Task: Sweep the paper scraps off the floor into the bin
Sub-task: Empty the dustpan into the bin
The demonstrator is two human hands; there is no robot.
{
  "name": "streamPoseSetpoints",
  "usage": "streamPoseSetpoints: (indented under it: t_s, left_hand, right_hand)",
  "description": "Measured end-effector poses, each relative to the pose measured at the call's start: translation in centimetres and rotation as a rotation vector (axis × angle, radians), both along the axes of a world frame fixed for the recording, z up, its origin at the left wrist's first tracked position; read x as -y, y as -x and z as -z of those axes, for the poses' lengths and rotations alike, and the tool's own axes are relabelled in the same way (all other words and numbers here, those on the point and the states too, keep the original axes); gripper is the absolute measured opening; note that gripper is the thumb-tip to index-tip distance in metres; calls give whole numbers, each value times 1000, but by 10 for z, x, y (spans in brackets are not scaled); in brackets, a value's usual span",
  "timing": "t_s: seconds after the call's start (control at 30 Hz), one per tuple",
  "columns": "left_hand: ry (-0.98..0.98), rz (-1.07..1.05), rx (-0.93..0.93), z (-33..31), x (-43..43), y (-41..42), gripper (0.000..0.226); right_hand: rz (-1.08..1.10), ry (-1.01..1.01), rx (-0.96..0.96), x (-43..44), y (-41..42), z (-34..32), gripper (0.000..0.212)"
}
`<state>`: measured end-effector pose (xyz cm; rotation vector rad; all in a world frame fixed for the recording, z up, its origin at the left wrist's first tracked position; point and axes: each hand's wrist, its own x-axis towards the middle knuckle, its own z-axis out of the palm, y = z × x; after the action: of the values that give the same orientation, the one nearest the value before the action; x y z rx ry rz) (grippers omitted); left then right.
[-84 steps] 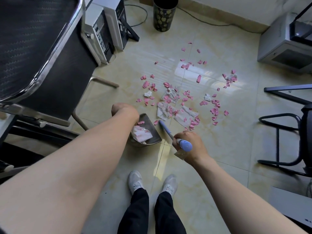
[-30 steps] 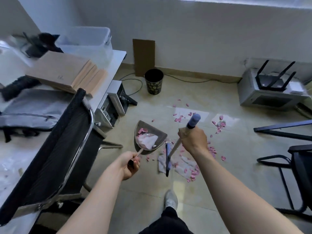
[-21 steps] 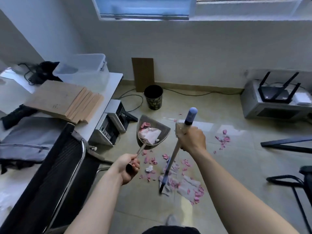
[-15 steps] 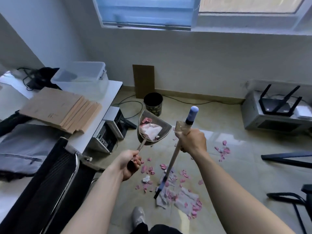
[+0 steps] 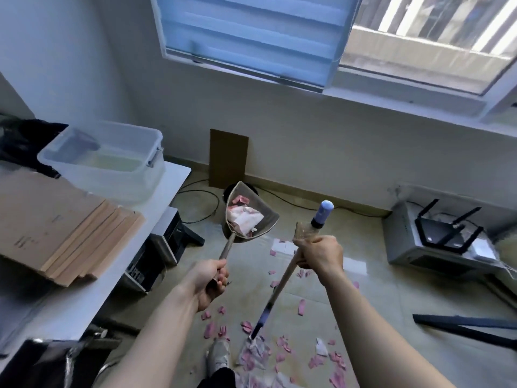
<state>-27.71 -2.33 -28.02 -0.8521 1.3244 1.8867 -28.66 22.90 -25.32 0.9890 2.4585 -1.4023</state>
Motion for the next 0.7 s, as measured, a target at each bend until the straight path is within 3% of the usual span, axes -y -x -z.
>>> streamPoseSetpoints:
  t_s: [0.23,0.43,0.7]
  left_hand:
    - [39,22,-20,-2,6,110,31]
    - [155,51,-10,0,1,176,29]
    - [376,106,-17,4,-26,269,26]
  right_hand:
    - [71,-3,-40,2,105,-6,34]
    - [59,-33,-22,0,161,-18,60]
    - [-61,-50,6,-34,249,-3,61]
